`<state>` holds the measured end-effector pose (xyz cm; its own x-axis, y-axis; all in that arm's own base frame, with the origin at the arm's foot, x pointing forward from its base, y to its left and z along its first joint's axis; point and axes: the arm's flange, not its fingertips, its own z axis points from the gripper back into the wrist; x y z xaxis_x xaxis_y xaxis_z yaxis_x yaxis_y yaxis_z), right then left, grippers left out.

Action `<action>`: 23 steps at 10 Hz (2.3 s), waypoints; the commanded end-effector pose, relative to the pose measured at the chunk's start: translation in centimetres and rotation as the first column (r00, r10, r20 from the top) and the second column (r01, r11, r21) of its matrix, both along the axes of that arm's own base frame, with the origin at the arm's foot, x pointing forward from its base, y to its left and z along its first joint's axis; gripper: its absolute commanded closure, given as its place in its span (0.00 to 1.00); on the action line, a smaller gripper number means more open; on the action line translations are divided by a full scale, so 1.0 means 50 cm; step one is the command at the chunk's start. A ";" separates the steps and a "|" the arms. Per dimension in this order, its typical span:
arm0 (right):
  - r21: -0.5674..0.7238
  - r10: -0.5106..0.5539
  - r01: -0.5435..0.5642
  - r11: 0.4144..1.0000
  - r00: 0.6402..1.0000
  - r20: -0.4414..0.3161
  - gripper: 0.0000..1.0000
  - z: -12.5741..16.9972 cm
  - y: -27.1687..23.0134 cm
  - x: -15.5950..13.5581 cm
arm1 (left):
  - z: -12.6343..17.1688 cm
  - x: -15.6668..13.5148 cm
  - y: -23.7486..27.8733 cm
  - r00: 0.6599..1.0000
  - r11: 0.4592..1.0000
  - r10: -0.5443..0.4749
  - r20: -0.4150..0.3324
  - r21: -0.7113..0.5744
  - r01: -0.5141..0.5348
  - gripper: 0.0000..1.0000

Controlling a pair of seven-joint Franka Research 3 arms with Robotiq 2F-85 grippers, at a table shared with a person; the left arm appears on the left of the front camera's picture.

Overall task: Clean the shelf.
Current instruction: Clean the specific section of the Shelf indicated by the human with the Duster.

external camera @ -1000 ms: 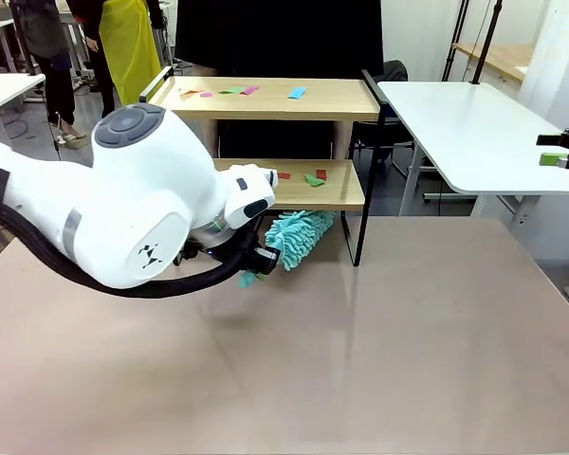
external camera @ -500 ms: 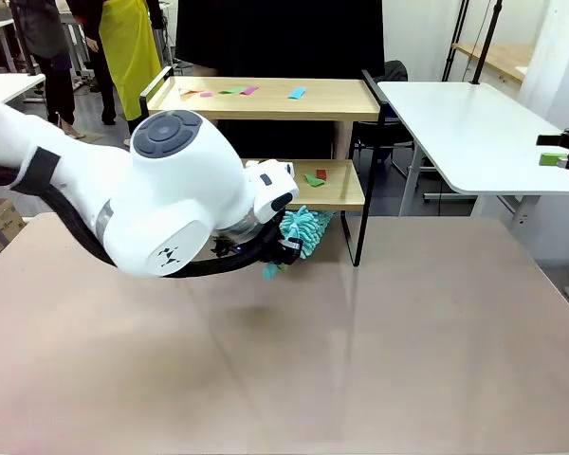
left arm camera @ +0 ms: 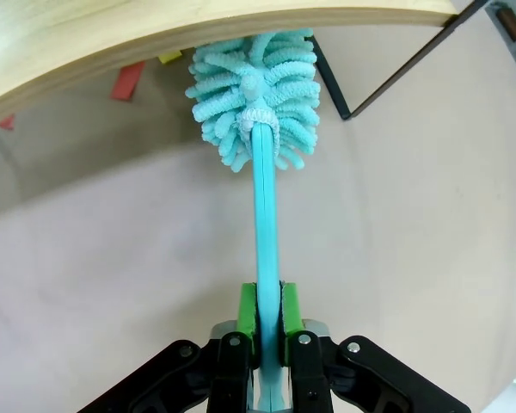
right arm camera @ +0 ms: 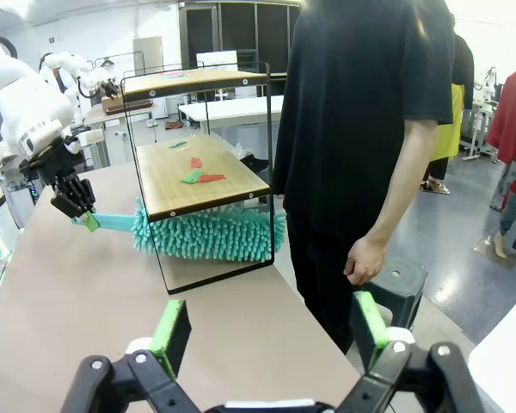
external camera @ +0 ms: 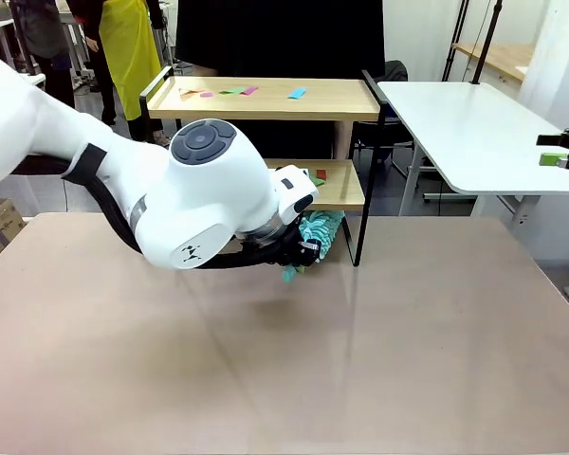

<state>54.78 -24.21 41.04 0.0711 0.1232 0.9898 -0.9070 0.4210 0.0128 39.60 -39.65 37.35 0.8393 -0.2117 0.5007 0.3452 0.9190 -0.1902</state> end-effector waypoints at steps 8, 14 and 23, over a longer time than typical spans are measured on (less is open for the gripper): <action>-0.001 0.003 -0.003 1.000 1.000 0.007 0.00 0.007 0.004 0.000 | -0.091 0.005 -0.127 0.987 0.990 0.144 -0.063 0.012 -0.144 0.87; -0.001 0.003 -0.003 1.000 1.000 0.007 0.00 0.007 0.004 0.000 | -0.070 0.006 -0.090 0.980 0.987 0.162 -0.115 0.007 -0.162 0.87; -0.001 0.003 -0.003 1.000 1.000 0.007 0.00 0.007 0.004 0.000 | -0.061 -0.004 0.018 0.953 0.958 0.279 -0.116 0.094 -0.269 0.87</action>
